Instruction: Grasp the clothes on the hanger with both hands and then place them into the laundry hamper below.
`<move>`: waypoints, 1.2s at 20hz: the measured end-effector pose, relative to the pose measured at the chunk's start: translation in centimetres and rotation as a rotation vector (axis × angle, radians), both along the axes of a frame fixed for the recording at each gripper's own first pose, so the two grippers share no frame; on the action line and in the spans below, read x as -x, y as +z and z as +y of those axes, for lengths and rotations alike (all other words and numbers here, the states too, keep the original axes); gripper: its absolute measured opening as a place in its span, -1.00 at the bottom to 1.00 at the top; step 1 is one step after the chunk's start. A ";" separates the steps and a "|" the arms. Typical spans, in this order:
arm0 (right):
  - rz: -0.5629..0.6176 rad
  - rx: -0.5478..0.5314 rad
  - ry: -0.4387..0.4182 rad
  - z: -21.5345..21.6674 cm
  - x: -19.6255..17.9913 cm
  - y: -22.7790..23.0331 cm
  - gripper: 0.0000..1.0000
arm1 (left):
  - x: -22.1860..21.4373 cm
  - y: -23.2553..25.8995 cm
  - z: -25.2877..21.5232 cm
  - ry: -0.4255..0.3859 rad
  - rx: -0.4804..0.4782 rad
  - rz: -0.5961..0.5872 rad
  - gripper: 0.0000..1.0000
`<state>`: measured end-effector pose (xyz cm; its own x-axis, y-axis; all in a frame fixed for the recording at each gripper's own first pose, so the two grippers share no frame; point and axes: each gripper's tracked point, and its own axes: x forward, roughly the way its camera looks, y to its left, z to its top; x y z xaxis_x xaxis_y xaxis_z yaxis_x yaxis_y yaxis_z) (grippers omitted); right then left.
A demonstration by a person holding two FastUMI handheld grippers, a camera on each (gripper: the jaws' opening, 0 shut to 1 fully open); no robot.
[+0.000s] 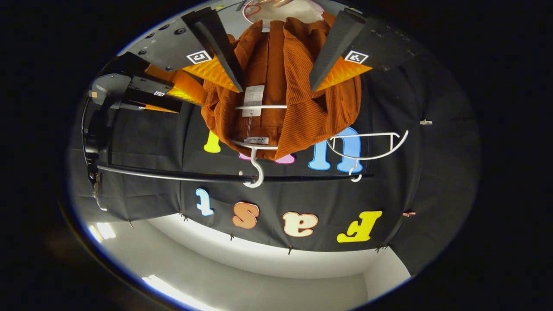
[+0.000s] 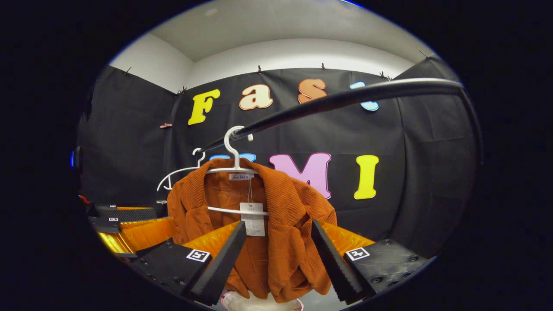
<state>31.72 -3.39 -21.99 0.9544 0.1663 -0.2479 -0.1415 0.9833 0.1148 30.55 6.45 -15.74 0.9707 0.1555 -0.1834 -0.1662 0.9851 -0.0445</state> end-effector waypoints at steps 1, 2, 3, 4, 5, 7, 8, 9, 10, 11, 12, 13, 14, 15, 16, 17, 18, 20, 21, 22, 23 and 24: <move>0.016 -0.004 0.011 0.1 -0.3 -1.0 0.94 | -0.5 -0.4 0.3 0.017 0.002 -0.007 0.91; 0.030 -0.002 0.017 0.1 -0.6 -1.9 0.95 | -0.7 -1.0 0.7 0.037 0.005 -0.010 0.91; 0.047 0.000 0.022 0.0 -0.9 -2.9 0.95 | -1.2 -1.8 1.0 0.055 0.010 0.003 0.90; 0.065 -0.003 0.029 0.0 -1.2 -3.9 0.95 | -1.5 -3.0 1.2 0.068 0.014 0.020 0.91; 0.082 -0.011 0.036 0.0 -1.4 -4.8 0.95 | -1.8 -3.9 1.5 0.082 0.014 0.031 0.91; 0.112 -0.034 0.062 0.5 -2.0 -6.3 0.95 | -1.4 -5.7 1.9 0.102 0.002 0.036 0.91; 0.120 -0.034 0.073 0.7 -2.1 -6.9 0.96 | -1.7 -6.6 2.4 0.109 -0.008 0.044 0.92; 0.127 -0.022 0.079 0.6 -2.4 -7.4 0.94 | -1.9 -7.5 2.9 0.118 -0.012 0.059 0.90; 0.134 -0.008 0.084 0.5 -2.6 -8.1 0.94 | -2.0 -8.5 3.4 0.126 -0.008 0.069 0.91; 0.144 0.000 0.090 0.5 -2.8 -8.8 0.94 | -2.4 -9.1 3.7 0.132 0.004 0.074 0.91; 0.158 0.001 0.093 0.6 -2.9 -9.5 0.94 | -2.8 -9.6 4.0 0.137 0.021 0.076 0.91; 0.173 -0.007 0.094 0.6 -3.0 -10.1 0.95 | -3.2 -10.2 4.2 0.141 0.045 0.086 0.92; 0.189 -0.016 0.098 0.7 -2.9 -10.7 0.94 | -3.6 -10.8 4.3 0.142 0.068 0.093 0.91; 0.201 -0.024 0.105 0.8 -3.0 -11.2 0.95 | -3.9 -11.1 4.2 0.134 0.086 0.094 0.92; 0.210 -0.026 0.106 0.8 -3.3 -11.6 0.95 | -3.9 -11.3 4.1 0.121 0.094 0.095 0.92; 0.217 -0.026 0.099 0.4 -3.6 -12.0 0.95 | -3.9 -11.4 4.1 0.113 0.094 0.097 0.91; 0.224 -0.030 0.092 0.2 -3.9 -12.4 0.95 | -4.3 -11.8 4.0 0.107 0.092 0.101 0.92; 0.236 -0.035 0.077 -0.2 -4.4 -13.0 0.95 | -4.8 -12.5 3.9 0.089 0.101 0.107 0.92; 0.245 -0.035 0.074 -0.1 -4.6 -13.4 0.95 | -5.1 -12.9 3.8 0.081 0.106 0.114 0.92; 0.257 -0.040 0.075 0.2 -4.7 -13.9 0.94 | -5.3 -13.2 3.7 0.076 0.109 0.118 0.92; 0.275 -0.051 0.084 0.8 -4.9 -14.5 0.92 | -5.7 -13.5 3.6 0.073 0.115 0.120 0.92; 0.282 -0.063 0.096 1.3 -4.9 -14.6 0.94 | -6.5 -13.5 3.2 0.072 0.122 0.119 0.92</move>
<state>36.63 -2.10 -36.60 0.8289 0.2755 -0.4869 -0.1868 0.9567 0.2233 37.10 9.69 -29.25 0.9282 0.1930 -0.3180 -0.2469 0.9591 -0.1386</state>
